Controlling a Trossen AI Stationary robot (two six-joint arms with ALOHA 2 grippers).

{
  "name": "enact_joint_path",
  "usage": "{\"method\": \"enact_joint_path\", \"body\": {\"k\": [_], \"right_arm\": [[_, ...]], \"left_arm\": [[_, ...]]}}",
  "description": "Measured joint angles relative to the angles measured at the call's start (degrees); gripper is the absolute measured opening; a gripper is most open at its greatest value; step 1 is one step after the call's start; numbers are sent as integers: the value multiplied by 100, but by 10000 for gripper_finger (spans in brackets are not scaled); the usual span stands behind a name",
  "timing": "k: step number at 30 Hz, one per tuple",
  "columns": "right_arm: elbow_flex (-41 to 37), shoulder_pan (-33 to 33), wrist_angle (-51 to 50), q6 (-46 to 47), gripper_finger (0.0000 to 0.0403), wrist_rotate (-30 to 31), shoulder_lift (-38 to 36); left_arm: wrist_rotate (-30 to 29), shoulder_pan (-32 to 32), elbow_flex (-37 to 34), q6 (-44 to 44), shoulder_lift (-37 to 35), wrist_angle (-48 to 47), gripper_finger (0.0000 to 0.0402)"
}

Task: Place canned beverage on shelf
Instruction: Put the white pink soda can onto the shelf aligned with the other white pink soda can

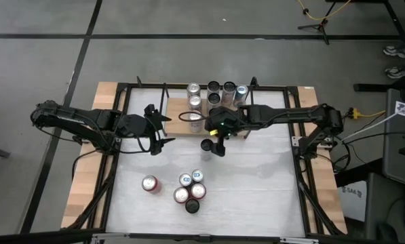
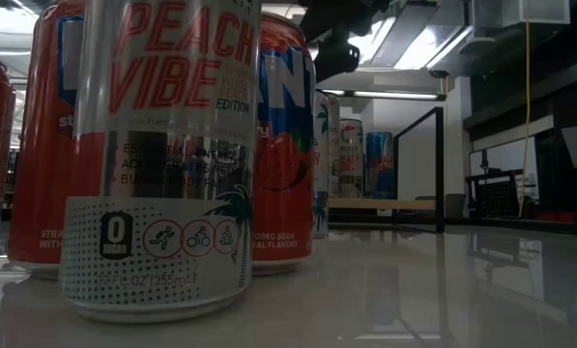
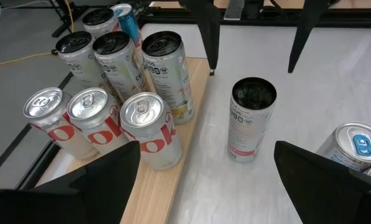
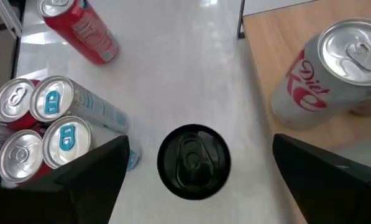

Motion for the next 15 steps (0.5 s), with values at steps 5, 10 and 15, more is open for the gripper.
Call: {"method": "enact_joint_path", "body": {"k": [5,10,15], "right_arm": [[-2,217,55,-35,392,34,216],[-2,434,50,-77,392,521,485],[13,440,83,-87,392,848,638]], "left_arm": [[-2,2,0,0,2,1,363],[-2,2,-2,0,2,1,363],[-1,2,-2,0,2,0,363]]}}
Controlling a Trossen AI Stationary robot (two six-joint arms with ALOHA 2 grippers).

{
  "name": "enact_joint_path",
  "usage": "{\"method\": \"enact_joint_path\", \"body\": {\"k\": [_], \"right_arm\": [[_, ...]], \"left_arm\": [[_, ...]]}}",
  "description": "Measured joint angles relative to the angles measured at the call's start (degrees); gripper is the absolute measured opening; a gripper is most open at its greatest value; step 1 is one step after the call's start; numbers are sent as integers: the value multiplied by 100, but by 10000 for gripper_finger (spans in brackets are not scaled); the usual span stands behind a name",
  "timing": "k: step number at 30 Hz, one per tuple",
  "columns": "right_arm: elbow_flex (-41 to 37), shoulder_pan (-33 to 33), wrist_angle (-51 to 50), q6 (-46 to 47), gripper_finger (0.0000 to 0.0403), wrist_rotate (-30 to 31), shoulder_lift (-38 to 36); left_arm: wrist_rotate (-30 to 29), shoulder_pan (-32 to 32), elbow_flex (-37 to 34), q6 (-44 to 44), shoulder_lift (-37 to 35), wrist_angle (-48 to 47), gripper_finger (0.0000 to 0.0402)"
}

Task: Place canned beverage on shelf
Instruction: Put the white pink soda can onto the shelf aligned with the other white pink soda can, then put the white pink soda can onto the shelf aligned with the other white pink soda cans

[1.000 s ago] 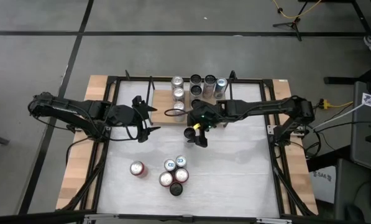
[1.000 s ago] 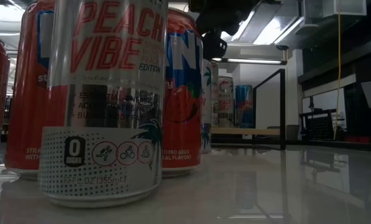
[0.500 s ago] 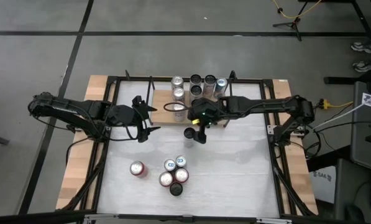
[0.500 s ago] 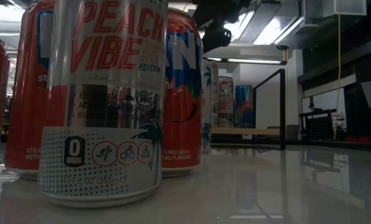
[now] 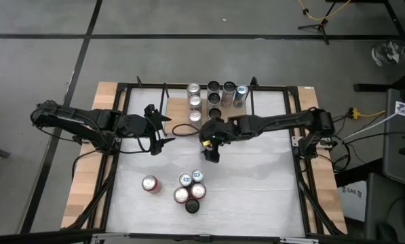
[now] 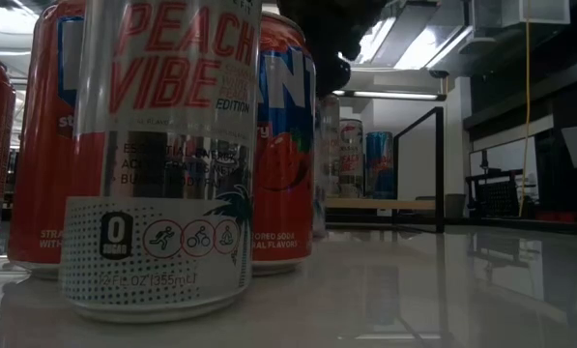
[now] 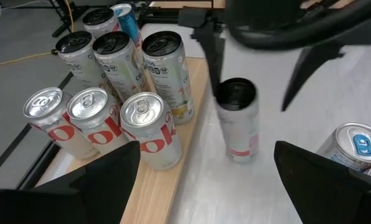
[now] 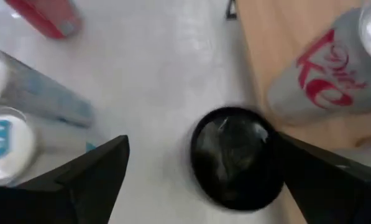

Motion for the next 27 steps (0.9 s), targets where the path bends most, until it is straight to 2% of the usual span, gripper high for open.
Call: {"method": "enact_joint_path", "body": {"k": [4,12,20,27], "right_arm": [[-18,-6,-100,23,392,181,45],[-24,10,-87,27,392,-159,42],[-24,5,-79,30,392,-154,38],[-24,2,-98,761,392,-93,35]], "left_arm": [[1,0,0,0,0,0,363],[-1,0,0,0,0,0,363],[0,0,0,0,0,0,363],[1,0,0,0,0,0,363]]}}
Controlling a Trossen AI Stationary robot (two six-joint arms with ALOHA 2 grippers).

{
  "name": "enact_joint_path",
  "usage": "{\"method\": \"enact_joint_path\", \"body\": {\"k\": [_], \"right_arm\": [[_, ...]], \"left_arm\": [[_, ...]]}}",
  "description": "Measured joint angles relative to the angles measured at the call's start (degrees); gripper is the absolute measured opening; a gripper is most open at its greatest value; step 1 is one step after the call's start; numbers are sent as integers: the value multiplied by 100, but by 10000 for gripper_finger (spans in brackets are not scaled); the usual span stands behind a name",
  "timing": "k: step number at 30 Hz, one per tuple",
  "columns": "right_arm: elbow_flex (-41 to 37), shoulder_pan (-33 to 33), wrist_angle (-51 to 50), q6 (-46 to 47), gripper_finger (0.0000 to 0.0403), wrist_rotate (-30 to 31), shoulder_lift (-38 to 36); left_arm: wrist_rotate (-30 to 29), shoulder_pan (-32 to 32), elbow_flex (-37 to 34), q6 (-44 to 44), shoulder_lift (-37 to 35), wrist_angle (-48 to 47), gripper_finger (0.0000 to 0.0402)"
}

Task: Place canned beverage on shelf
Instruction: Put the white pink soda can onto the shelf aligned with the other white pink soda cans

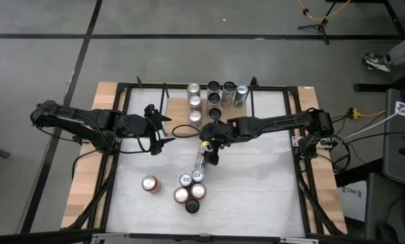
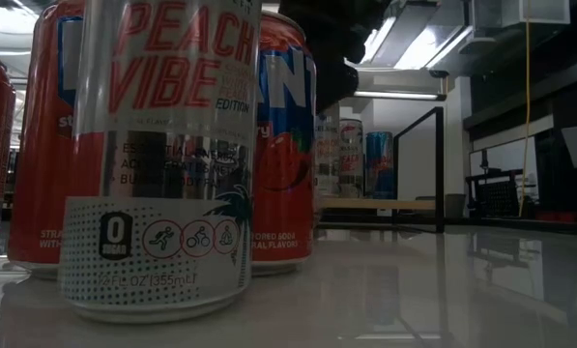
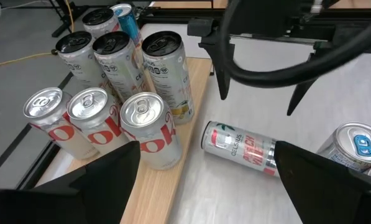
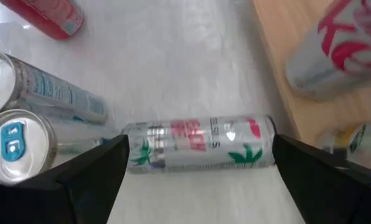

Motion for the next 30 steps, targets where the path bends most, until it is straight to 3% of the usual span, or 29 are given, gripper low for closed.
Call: {"method": "enact_joint_path", "body": {"k": [12,23,30], "right_arm": [[2,0,-416,2263,392,14,-4],[-108,122,-396,4890,392,785,49],[-115,283,-154,5861,392,1232,418]], "left_arm": [[0,0,0,0,0,0,363],[0,0,0,0,0,0,363],[-2,-2,0,0,-2,-24,363]]}}
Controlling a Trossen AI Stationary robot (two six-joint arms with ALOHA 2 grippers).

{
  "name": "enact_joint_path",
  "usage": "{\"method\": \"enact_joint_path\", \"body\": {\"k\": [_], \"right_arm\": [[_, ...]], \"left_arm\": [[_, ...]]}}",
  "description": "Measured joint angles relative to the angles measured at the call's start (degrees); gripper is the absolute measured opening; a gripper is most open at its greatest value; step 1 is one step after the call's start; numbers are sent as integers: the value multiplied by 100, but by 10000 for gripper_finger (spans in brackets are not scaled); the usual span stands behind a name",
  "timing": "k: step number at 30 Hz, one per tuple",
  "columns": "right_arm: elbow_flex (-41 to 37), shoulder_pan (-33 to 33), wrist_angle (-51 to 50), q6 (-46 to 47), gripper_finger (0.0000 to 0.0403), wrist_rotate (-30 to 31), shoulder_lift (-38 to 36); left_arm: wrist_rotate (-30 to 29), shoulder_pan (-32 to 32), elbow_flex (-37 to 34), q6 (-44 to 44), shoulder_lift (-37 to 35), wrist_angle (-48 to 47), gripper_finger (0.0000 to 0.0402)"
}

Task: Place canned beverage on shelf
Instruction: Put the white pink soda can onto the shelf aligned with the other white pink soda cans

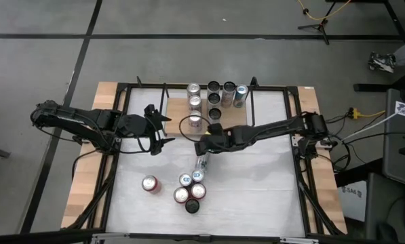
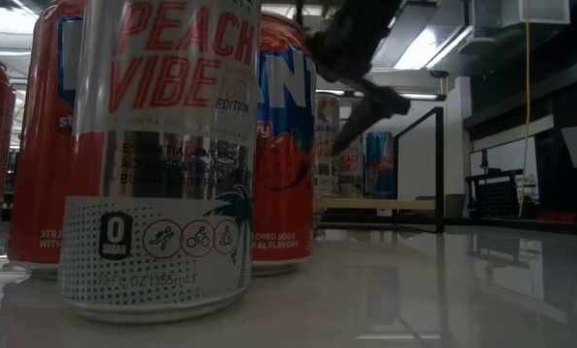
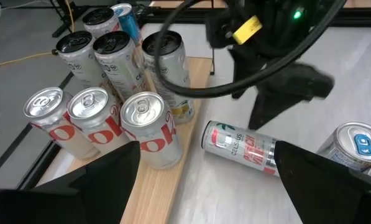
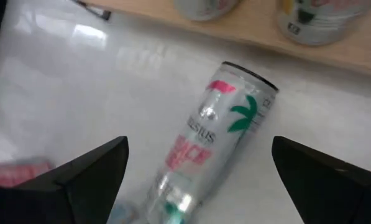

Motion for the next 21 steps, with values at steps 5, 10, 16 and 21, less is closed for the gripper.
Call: {"method": "enact_joint_path", "body": {"k": [5,10,16,21], "right_arm": [[-1,-25,213,350,392,24,311],[-2,-16,227,687,392,65,568],[-1,-19,242,933,392,79,835],[-3,-19,239,951,392,117,1067]], "left_arm": [[-8,2,0,0,20,-50,363],[8,1,-2,1,95,-70,363],[30,-16,-2,2,198,-109,363],[28,-16,-2,2,313,-120,363]]}}
